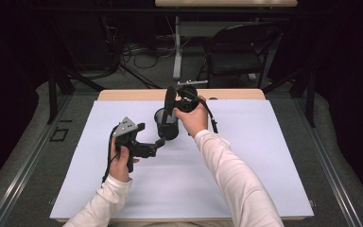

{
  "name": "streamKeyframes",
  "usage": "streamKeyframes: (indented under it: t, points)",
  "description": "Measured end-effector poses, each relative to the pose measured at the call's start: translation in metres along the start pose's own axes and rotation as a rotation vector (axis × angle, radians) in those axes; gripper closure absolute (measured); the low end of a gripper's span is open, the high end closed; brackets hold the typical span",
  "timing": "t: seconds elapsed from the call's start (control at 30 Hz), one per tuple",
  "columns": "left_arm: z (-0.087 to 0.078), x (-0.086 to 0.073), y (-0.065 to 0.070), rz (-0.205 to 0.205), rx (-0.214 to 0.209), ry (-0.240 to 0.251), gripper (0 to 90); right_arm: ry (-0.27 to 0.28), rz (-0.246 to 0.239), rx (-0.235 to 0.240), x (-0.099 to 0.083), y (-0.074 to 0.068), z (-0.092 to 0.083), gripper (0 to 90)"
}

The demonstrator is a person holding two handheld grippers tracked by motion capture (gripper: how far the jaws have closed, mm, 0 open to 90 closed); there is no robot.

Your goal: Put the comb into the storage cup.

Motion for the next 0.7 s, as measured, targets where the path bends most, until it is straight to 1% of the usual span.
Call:
streamKeyframes:
  t: [0.33,0.47,0.7]
  points:
    - [0.0004,-0.0001,0.0002,0.000,0.002,-0.002,0.4,-0.006,0.004,0.001,-0.0038,0.0009,0.0034,86.8]
    - [0.0005,-0.0002,0.0001,0.000,0.000,-0.003,0.4,-0.003,0.002,0.001,-0.0042,0.0011,0.0037,86.8]
    - [0.0007,-0.0003,0.0003,0.003,0.000,-0.006,0.4,0.005,0.012,0.004,-0.0052,0.0023,0.0037,86.8]
Point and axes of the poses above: each handheld gripper's, and its own axes: z roughly forward along the jaws, x roughly out of its top, y roughly to its right, the point moved 1 cm from there along z, roughly forward along the jaws, and after that the axes turned 7 degrees about -y, right-handed, at the moved point
